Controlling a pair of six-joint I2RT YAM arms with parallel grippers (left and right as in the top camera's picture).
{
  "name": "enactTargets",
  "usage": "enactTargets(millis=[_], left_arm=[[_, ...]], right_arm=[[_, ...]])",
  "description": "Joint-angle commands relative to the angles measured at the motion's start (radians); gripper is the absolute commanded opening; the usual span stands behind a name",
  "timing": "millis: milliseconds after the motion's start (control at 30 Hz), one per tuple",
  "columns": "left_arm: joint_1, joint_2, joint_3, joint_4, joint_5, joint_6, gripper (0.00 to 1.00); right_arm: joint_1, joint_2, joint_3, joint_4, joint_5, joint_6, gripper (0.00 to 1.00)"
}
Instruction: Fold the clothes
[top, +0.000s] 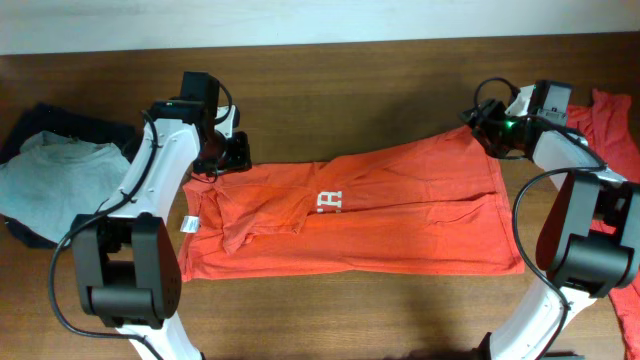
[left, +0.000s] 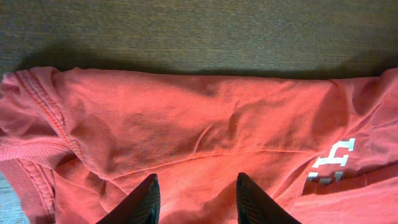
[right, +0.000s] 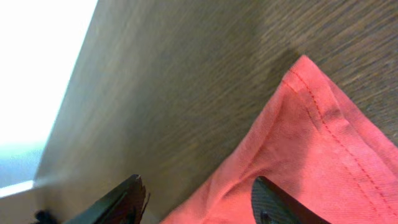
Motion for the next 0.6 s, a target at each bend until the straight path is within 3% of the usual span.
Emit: enactTargets(millis=[0, 67, 167, 233, 267, 367, 567], left_arm=[[0.002, -0.015, 0.010, -0.001, -0.018, 0.020, 0.40], [0.002, -0.015, 0.010, -0.002, -0.024, 0.020, 0.41], [0.002, -0.015, 0.010, -0.001, -0.027, 0.020, 0.42], [0.002, -0.015, 0.010, -0.001, -0.034, 0.021, 0.44], [0.002, -0.015, 0.010, -0.001, -0.034, 0.021, 0.44], [0.002, -0.015, 0.010, -0.002, -0.034, 0.021, 0.44], [0.002, -0.015, 0.010, -0.001, -0.034, 0.020, 0.45]], right_arm=[[0.003, 0.000, 0.042, 0.000, 0.034, 0.072, 0.59], [0.003, 0.000, 0.089, 0.000, 0.005, -0.040, 0.60], [0.003, 0.000, 0.198, -0.081, -0.089, -0.332, 0.60], [-0.002, 0.000, 0.368, -0.293, 0.013, -0.545, 0.60], [-0.002, 0.000, 0.464, -0.407, 0.106, -0.695, 0.65], [-0.001, 0.000, 0.601, -0.537, 0.259, -0.904, 0.77], [0.003, 0.040, 0.632, -0.552, 0.270, -1.040, 0.81]])
